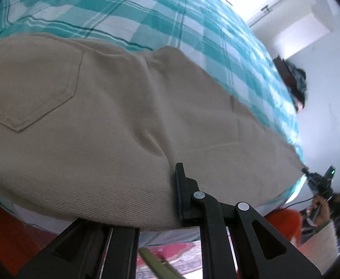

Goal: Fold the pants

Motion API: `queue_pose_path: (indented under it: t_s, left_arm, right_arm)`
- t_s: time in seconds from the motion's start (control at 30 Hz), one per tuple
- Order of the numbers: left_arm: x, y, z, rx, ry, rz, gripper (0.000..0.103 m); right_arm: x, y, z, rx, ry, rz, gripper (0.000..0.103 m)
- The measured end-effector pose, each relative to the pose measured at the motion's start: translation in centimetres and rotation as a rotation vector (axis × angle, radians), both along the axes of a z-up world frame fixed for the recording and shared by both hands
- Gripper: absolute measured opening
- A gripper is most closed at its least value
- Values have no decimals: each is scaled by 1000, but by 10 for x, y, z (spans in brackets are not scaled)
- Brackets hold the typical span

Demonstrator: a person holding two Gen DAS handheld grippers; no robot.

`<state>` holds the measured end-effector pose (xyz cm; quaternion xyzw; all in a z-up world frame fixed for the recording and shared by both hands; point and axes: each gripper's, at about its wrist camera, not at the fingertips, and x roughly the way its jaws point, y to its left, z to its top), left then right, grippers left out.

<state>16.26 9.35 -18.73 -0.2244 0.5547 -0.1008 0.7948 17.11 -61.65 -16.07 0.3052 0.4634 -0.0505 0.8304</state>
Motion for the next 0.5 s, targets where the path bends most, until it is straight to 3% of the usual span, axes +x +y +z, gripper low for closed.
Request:
queue_pose_path:
  t_s: [0.1, 0.17, 0.27, 0.37, 0.43, 0.47, 0.5]
  left_arm:
    - [1, -3, -24, 19, 69, -5, 7]
    - [1, -3, -25, 21, 70, -1, 8]
    - [-3, 0, -14, 49, 100, -19, 21]
    - [-34, 16, 9, 98, 115, -9, 67]
    - [-56, 27, 32, 135, 85, 14, 69]
    - [-64, 34, 44, 143, 55, 23, 69]
    - [-70, 41, 60, 159, 8, 41, 70]
  right_arm:
    - [-5, 7, -9, -106, 73, 33, 3]
    - [-4, 13, -22, -157, 105, 43, 3]
    - [-2, 27, -21, -272, 106, 79, 4]
    - [-10, 25, -16, -226, 94, 96, 24]
    - [-23, 18, -5, -200, 68, 83, 49]
    - [-30, 17, 0, -236, 68, 57, 57]
    - [-39, 15, 8, -278, 59, 28, 57]
